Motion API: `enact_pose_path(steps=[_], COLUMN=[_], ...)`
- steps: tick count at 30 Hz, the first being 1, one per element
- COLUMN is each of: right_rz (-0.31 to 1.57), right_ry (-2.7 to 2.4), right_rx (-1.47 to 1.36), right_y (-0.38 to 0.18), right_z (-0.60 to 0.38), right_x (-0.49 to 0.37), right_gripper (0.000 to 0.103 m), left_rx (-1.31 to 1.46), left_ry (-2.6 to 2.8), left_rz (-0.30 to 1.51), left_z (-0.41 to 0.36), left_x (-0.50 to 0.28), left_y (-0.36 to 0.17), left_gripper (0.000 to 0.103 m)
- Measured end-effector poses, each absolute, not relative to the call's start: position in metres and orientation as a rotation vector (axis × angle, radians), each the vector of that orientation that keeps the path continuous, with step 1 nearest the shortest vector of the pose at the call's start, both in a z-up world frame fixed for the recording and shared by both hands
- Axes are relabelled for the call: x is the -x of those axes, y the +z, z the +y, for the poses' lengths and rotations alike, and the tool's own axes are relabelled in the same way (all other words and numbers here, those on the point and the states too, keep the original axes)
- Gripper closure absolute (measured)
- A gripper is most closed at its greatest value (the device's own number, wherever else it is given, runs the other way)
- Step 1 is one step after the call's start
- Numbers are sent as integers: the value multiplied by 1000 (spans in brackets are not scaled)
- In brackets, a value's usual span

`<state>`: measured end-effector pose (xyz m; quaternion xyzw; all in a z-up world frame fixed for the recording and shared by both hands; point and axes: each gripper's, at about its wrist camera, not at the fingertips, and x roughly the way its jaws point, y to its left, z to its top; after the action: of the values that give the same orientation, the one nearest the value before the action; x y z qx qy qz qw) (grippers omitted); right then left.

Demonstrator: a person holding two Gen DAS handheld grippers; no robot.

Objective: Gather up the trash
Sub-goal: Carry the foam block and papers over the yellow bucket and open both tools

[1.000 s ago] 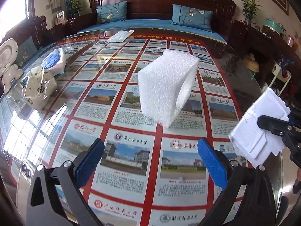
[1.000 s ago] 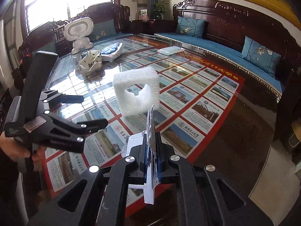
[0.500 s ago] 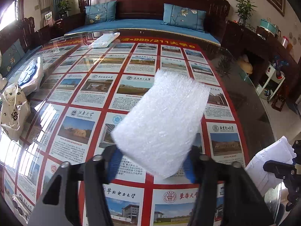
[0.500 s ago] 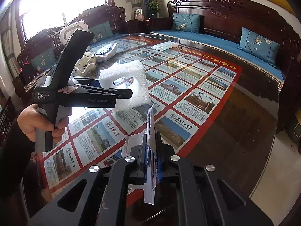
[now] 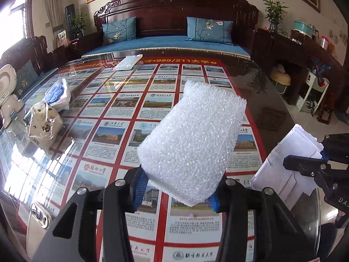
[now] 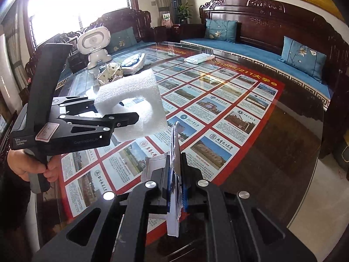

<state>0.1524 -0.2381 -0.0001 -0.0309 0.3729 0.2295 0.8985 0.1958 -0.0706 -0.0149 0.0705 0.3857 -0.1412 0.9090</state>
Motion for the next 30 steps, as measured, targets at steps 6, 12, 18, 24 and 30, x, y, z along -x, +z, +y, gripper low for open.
enact_pose_path(steps=[6,12,18,24,30], right_rz=[744,747,725,701,717], right_ry=[496,525,509,445,322], right_rx=[78,77,60,15,-28], right_y=[16,17,18,21,17], right_z=[-229,-225,-240,-283,-345], right_x=[-118,-74,-19,28,55], right_gripper=[95,95,95,95,95], left_rx=[-115,-140,-165,-199,-237], left_ry=[-274,-305,-367,-469,-585], left_rz=[821,812,810,832,859], left_z=[-53,-60,-89,-143,-212], left_x=[-144,-88,-45,-22,-12], left_y=[-9,-3,-2,-10,-23], left_gripper=[57,57,57,57,57])
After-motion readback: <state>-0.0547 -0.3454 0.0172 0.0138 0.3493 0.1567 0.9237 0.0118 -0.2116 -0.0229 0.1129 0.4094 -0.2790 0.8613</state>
